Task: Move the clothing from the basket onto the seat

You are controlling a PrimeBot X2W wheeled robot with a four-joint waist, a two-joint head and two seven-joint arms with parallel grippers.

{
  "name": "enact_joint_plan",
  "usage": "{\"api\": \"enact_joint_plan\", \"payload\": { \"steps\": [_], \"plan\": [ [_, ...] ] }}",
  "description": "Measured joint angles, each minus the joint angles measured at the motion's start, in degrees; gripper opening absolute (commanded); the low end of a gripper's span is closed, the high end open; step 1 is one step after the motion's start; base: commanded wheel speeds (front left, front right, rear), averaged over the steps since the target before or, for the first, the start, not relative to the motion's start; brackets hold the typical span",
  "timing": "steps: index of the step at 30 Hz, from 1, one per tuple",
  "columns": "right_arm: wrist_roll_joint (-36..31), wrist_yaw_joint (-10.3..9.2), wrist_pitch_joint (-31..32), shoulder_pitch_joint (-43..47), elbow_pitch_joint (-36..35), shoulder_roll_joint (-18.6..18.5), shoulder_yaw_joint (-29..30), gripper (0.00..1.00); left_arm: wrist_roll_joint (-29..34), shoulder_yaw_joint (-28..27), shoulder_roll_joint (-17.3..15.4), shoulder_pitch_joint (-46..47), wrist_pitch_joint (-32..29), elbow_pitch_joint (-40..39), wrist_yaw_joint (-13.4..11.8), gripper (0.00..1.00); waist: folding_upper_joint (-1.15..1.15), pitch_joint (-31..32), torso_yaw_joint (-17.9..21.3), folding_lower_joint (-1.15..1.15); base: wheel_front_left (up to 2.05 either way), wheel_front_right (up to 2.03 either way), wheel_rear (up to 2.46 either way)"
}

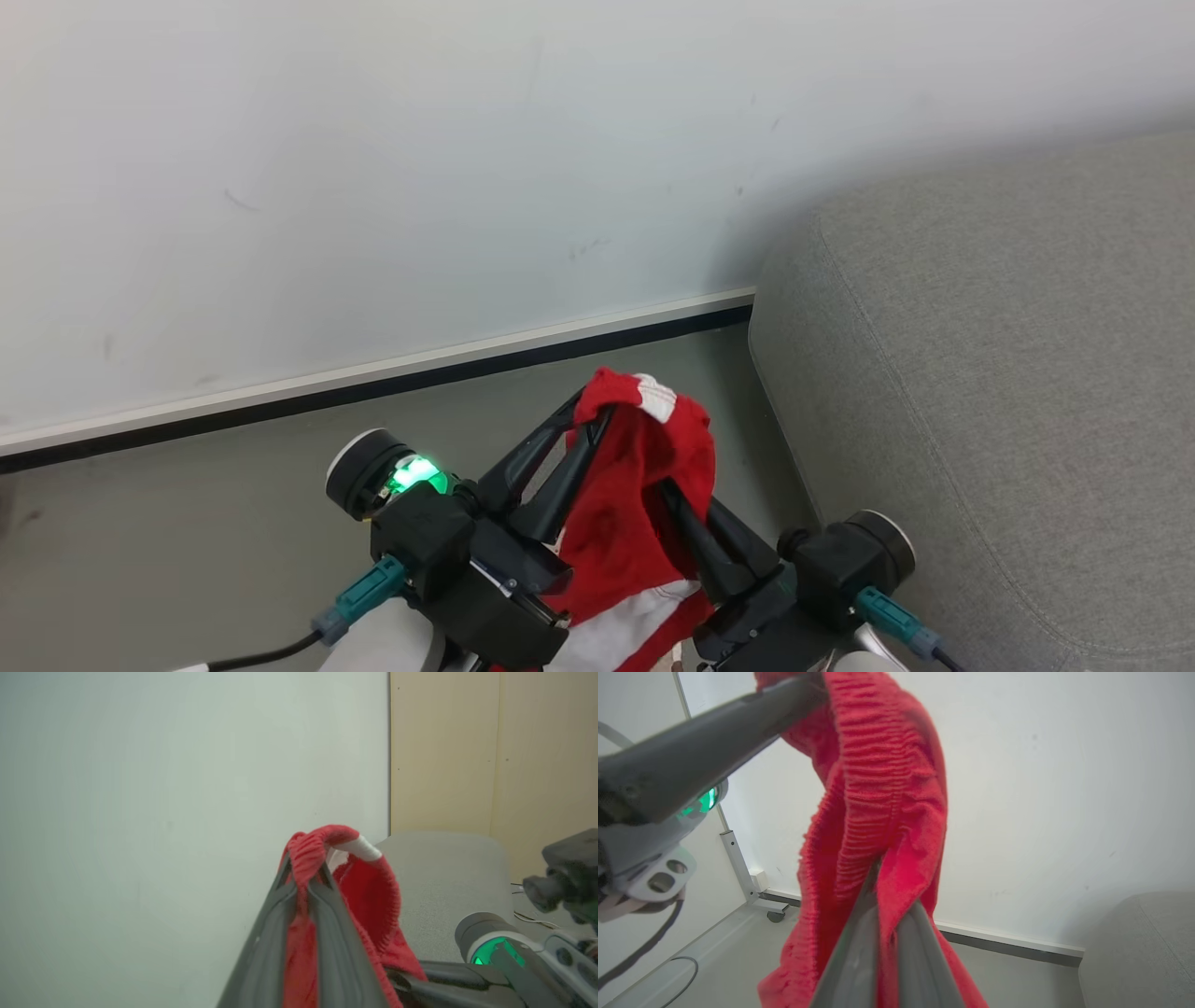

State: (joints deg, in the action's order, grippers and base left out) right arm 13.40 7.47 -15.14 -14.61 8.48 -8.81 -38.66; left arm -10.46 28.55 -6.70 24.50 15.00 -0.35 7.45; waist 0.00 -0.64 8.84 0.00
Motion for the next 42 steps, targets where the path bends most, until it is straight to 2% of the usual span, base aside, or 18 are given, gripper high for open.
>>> {"api": "enact_joint_plan", "payload": {
  "steps": [1,13,19,27,42],
  "plan": [
    [0.0,0.0,0.0,0.0,0.0,0.0,0.5,0.0,0.0,0.0,-0.1,0.0,0.0,0.2,0.0,1.0,0.0,0.0,0.0,0.0,0.0,0.0,0.0],
    [-2.7,0.0,0.0,0.8,-0.2,0.9,4.2,0.0,-0.1,2.4,-1.7,0.3,0.0,3.7,0.0,1.0,0.0,-0.8,-0.6,0.0,0.0,0.0,0.0],
    [-4.1,0.0,0.0,0.6,-1.3,1.4,6.4,0.0,-0.4,2.8,-2.1,0.6,0.0,3.9,0.0,1.0,0.0,-1.6,0.7,0.0,0.0,0.0,0.0],
    [-5.0,0.0,0.0,-0.8,-3.4,1.8,10.1,0.0,-0.1,3.6,-2.5,3.0,0.0,2.6,0.0,1.0,0.0,-3.8,4.8,0.0,0.0,0.0,0.0],
    [-5.7,0.0,0.0,-1.6,-6.1,4.1,14.5,0.0,0.1,5.9,-4.8,6.5,-1.0,3.1,0.0,1.0,0.0,-8.5,15.6,0.0,0.0,0.0,0.0]
  ]
}}
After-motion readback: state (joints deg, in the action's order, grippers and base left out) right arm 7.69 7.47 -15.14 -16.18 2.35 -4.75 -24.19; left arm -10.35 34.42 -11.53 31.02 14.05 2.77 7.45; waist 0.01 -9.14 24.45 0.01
